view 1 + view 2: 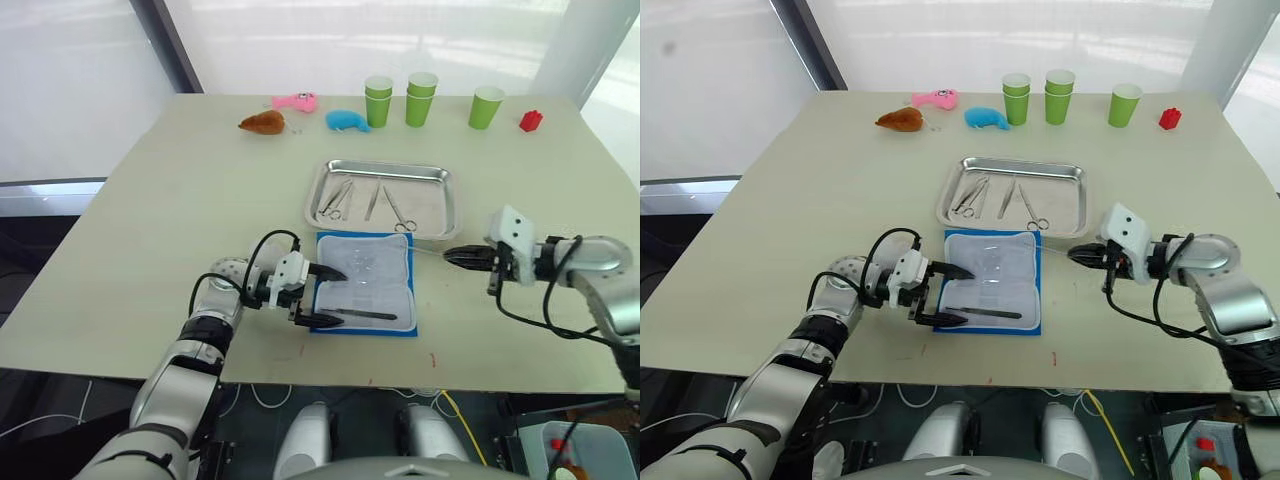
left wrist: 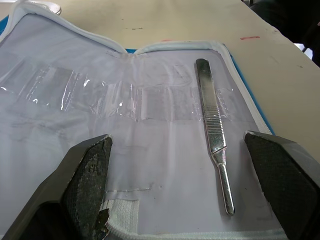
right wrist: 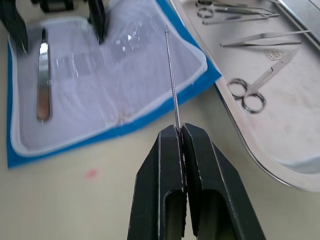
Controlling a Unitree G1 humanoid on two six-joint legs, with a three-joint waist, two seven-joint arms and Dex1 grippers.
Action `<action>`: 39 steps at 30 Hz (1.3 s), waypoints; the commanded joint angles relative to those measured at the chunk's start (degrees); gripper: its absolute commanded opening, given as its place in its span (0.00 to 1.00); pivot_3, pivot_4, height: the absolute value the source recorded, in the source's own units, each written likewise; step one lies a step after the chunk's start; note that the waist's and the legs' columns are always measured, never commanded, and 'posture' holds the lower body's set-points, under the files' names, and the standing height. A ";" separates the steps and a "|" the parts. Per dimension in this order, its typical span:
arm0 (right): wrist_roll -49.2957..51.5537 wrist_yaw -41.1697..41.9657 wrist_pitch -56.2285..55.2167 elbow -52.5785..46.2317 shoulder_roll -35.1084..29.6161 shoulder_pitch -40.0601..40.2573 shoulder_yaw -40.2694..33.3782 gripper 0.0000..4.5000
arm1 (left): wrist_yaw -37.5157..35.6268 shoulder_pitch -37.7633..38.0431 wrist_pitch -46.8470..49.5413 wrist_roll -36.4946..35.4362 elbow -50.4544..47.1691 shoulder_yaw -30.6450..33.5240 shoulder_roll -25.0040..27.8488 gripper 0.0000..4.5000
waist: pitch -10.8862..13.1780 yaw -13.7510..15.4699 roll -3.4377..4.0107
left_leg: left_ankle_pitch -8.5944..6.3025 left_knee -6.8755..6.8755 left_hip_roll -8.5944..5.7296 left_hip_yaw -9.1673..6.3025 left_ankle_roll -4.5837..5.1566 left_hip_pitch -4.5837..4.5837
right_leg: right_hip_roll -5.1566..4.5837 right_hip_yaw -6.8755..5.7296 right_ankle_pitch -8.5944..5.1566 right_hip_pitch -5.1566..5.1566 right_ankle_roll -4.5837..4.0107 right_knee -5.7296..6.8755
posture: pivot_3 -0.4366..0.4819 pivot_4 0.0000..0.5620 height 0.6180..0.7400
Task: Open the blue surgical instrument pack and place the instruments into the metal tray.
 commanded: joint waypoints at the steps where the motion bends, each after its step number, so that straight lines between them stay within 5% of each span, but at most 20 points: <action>1: 3.32 -3.68 2.90 -2.14 2.55 -2.40 -3.35 0.00 | -2.24 3.71 1.14 4.77 4.16 -4.43 -1.73 1.00 | 0.00 0.02 0.01 | 0.00 0.00 -0.03 -0.01 0.00 0.00 | -0.02 0.00 0.00 0.00 0.01 0.00 | 0.48 0.27 1.00; 9: 2.51 -13.90 6.37 2.03 9.53 -7.96 -3.95 0.00 | -2.24 4.07 1.26 4.87 3.87 -3.92 -1.76 1.00 | -0.07 -0.12 0.15 | -0.02 0.00 -0.07 -0.03 0.04 0.00 | -0.07 -0.02 -0.01 0.00 0.09 0.04 | 0.48 0.27 1.00; 21: -6.10 -33.56 8.69 22.30 21.04 -20.01 -2.34 0.00 | -2.24 4.25 1.48 4.80 3.41 -3.95 -1.50 1.00 | -0.26 -0.49 0.47 | -0.08 0.00 -0.45 -0.09 0.18 0.01 | -0.44 -0.05 0.01 0.03 0.32 0.17 | 0.48 0.27 1.00; 36: -9.40 -37.93 3.28 43.89 28.93 -28.97 -3.22 0.00 | -2.24 5.12 1.73 4.58 2.49 -3.67 -0.89 1.00 | -0.29 -0.64 0.54 | -0.08 -0.01 -0.49 -0.15 0.21 0.01 | -0.48 -0.10 0.03 0.04 0.33 0.19 | 0.48 0.27 1.00; 37: -9.43 -38.00 3.06 44.10 28.97 -29.10 -3.34 0.14 | -2.24 5.17 1.75 4.58 2.45 -3.64 -0.81 1.00 | -0.29 -0.64 0.54 | -0.08 -0.01 -0.49 -0.15 0.21 0.00 | -0.48 -0.10 0.03 0.04 0.34 0.18 | 0.48 0.27 1.00; 39: -9.61 -38.10 2.59 44.15 28.91 -29.22 -3.33 0.18 | -2.24 5.26 1.76 4.52 2.37 -3.67 -0.66 1.00 | -0.30 -0.64 0.55 | -0.08 -0.01 -0.49 -0.16 0.22 0.00 | -0.48 -0.10 0.03 0.04 0.34 0.18 | 0.48 0.27 1.00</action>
